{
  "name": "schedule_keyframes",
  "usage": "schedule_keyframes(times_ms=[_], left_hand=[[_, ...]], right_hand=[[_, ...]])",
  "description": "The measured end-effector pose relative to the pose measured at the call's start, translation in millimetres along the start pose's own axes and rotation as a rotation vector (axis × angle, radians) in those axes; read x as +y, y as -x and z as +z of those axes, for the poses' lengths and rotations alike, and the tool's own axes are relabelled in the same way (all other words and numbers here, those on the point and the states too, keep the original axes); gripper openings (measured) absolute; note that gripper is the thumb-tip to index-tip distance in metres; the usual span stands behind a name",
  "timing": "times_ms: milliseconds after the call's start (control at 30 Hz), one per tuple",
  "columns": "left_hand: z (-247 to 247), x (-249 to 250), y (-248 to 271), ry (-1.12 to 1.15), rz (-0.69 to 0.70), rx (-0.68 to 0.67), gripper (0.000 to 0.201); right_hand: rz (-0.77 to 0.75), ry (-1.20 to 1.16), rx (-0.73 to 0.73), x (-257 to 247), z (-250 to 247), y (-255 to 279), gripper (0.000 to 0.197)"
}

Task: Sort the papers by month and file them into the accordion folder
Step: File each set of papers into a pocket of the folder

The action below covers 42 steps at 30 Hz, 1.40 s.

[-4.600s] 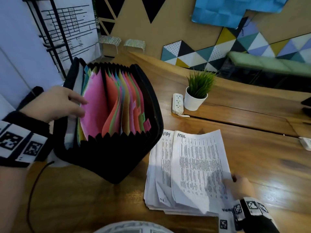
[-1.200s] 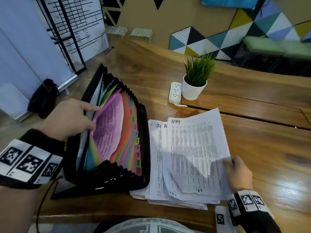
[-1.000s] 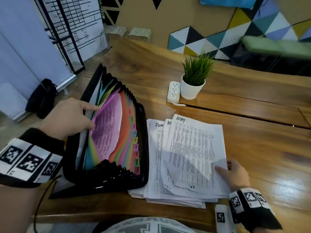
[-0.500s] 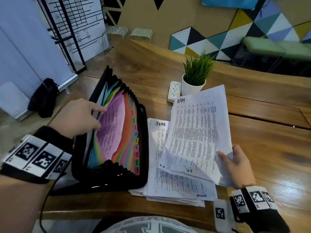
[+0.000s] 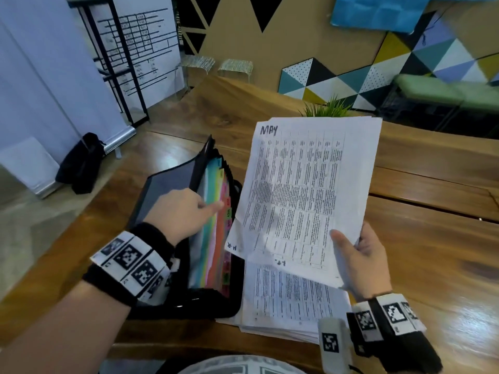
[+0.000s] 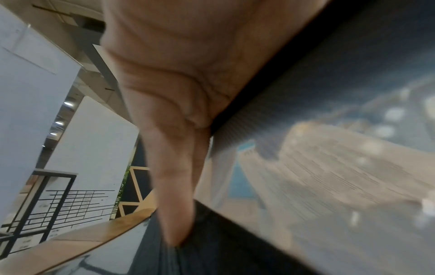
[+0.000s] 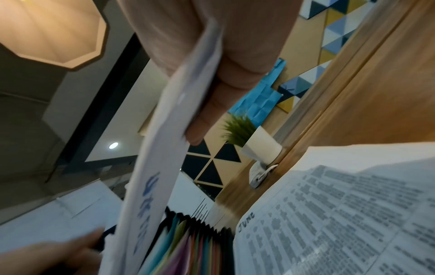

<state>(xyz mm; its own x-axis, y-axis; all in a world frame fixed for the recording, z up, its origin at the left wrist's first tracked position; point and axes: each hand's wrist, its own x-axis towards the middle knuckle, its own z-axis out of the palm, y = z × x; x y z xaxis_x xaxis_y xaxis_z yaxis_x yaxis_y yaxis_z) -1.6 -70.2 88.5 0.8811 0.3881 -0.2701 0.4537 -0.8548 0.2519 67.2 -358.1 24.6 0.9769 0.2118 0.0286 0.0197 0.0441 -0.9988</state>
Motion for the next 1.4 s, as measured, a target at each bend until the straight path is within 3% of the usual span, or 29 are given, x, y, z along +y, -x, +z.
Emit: schedule_keyframes(times_ms=[67, 167, 333, 433, 600, 700, 833, 933, 1000, 1067, 1167, 1200, 1300, 1400], left_hand=[[6.1, 10.3, 0.7, 0.038, -0.037, -0.042, 0.069], [15.7, 23.0, -0.5, 0.218, -0.026, -0.111, 0.074], [33.5, 14.7, -8.4, 0.175, 0.063, -0.115, 0.039], [38.7, 6.5, -10.9, 0.36, 0.131, -0.099, 0.02], [42.8, -7.1, -15.1, 0.526, 0.183, -0.287, 0.018], [53.7, -17.2, -18.6, 0.59, 0.267, -0.327, 0.015], [67.3, -21.6, -19.0, 0.645, 0.277, -0.26, 0.015], [70.1, -12.8, -15.3, 0.594, 0.285, -0.16, 0.015], [71.0, -7.9, -13.7, 0.689, 0.284, -0.115, 0.016], [68.4, -6.7, -12.2, 0.893, 0.274, -0.202, 0.019], [64.3, -12.8, -11.6, 1.054, 0.27, -0.406, 0.043], [63.4, -13.7, -10.4, 1.097, 0.275, -0.443, 0.045], [66.3, -13.9, -11.5, 1.251, 0.198, -0.487, 0.038], [69.5, -12.7, -14.2, 1.25, 0.066, -0.564, 0.031]], right_hand=[[-0.04, 0.049, 0.009, -0.8, 13.6, 1.9, 0.027], [-0.071, 0.05, 0.008, -1.2, 25.9, 4.3, 0.028], [-0.053, 0.024, 0.066, -5.8, 22.2, 2.7, 0.025], [0.025, -0.023, 0.107, 0.9, 10.5, -1.5, 0.024], [0.243, -0.039, 0.105, 21.7, 1.2, -7.5, 0.022], [0.378, -0.07, 0.088, 33.7, -0.3, -8.9, 0.018], [0.436, -0.036, 0.034, 37.9, -0.4, -7.1, 0.02], [0.467, -0.07, 0.065, 43.7, 0.2, -6.6, 0.021], [0.483, -0.105, 0.077, 45.7, 1.1, -7.7, 0.019], [0.486, -0.149, 0.084, 48.0, 0.6, -9.1, 0.024], [0.519, -0.153, 0.061, 51.0, -2.2, -11.2, 0.059], [0.538, -0.143, 0.045, 50.7, -1.7, -11.3, 0.058], [0.602, -0.201, 0.039, 56.6, -3.5, -10.4, 0.025], [0.607, -0.208, 0.052, 59.6, -5.6, -8.8, 0.023]])
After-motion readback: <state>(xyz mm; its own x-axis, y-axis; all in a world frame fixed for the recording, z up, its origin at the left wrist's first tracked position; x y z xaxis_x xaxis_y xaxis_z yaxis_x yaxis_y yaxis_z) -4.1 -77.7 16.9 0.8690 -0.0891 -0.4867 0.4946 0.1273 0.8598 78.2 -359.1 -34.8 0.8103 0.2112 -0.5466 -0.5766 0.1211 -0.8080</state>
